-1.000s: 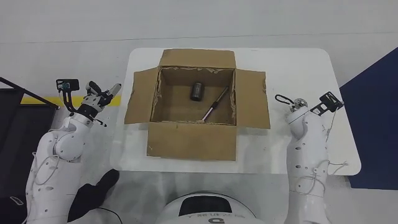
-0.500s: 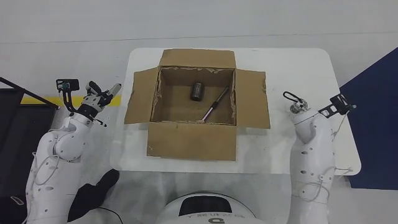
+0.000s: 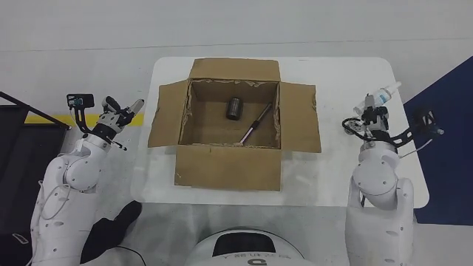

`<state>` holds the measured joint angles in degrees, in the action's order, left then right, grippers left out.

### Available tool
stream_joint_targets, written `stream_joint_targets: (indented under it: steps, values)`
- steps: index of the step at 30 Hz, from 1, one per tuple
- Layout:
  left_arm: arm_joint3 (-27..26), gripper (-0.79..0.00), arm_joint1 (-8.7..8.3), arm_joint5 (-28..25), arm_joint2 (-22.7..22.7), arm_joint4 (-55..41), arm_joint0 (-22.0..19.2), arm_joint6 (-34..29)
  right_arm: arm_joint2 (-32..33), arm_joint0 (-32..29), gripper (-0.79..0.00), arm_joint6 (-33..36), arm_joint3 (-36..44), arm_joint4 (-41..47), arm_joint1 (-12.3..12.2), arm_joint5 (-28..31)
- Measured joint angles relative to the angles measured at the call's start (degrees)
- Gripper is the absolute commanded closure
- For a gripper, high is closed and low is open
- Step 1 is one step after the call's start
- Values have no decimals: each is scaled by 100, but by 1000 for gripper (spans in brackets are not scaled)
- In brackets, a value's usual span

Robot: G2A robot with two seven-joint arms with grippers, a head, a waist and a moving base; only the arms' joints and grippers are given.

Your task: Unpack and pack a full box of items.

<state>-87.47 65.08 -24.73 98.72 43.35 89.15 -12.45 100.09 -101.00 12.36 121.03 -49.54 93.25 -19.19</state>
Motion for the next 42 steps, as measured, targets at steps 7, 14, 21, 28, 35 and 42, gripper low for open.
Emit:
stream_joint_targets:
  steps: [7,14,21,28,35,42]
  values:
    - [0,-785,0,0,0,0,0,0,-553,-503,0,-74,348,-383,-54,1135]
    - [0,-785,0,0,0,0,0,0,-1278,-501,0,154,431,-1026,-113,1662]
    - [0,-785,0,0,0,0,0,0,-2236,-177,0,305,65,-1954,-130,1570]
    - [0,-785,0,0,0,0,0,0,-2891,91,0,531,-446,-2610,-135,1297]
    - [0,-785,0,0,0,0,0,0,-3532,706,0,881,-1396,-2897,-72,798]
    - [0,-785,0,0,0,0,0,0,-3881,1245,-108,1115,-2198,-3203,6,18]
